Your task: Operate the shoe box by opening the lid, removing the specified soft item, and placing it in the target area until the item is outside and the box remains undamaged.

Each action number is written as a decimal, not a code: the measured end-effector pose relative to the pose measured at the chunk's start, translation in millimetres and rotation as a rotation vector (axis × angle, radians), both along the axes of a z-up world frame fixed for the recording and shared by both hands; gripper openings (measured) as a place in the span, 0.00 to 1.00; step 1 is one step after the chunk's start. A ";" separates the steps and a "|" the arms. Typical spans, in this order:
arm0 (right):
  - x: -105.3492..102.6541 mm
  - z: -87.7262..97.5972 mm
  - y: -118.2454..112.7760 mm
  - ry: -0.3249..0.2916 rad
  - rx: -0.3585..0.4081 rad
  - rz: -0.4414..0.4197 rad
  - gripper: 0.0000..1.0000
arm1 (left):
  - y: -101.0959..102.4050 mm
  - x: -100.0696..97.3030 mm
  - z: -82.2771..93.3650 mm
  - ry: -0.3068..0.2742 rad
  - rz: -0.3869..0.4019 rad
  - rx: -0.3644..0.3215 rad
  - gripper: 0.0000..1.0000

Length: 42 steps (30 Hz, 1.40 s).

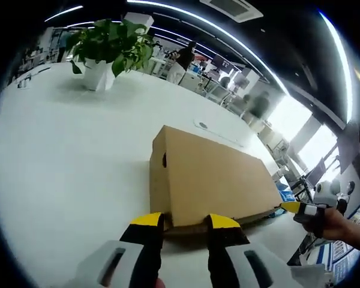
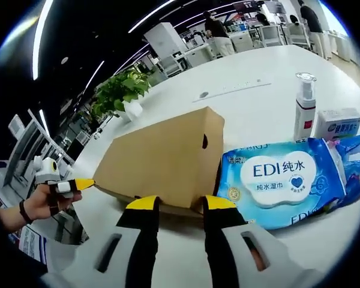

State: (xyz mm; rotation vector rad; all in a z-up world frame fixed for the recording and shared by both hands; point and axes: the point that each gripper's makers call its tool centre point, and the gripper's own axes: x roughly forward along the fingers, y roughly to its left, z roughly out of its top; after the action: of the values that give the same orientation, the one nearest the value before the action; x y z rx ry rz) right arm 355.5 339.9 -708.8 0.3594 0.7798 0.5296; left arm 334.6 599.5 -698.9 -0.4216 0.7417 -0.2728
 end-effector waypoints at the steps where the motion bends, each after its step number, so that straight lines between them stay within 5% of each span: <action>1: -0.1 0.0 0.0 -0.001 -0.001 0.002 0.27 | 0.0 -0.1 0.0 0.000 -0.001 0.003 0.28; 13: -9.7 4.4 -6.9 -0.022 0.016 -0.018 0.28 | 1.8 -6.5 5.1 -0.036 -0.025 0.048 0.25; 29: -35.2 42.8 -105.1 -0.176 -0.141 -0.080 0.37 | -14.9 -51.2 32.1 -0.115 -0.183 0.125 0.41; 42: -73.5 49.8 -158.6 -0.202 -0.203 -0.127 0.43 | -32.9 -72.4 45.6 -0.127 -0.240 0.146 0.42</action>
State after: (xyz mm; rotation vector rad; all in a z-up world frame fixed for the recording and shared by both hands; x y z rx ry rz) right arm 282.0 181.3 -659.1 0.1635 0.6044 0.3570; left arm 262.2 566.6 -653.3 -0.1743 0.6823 -0.4632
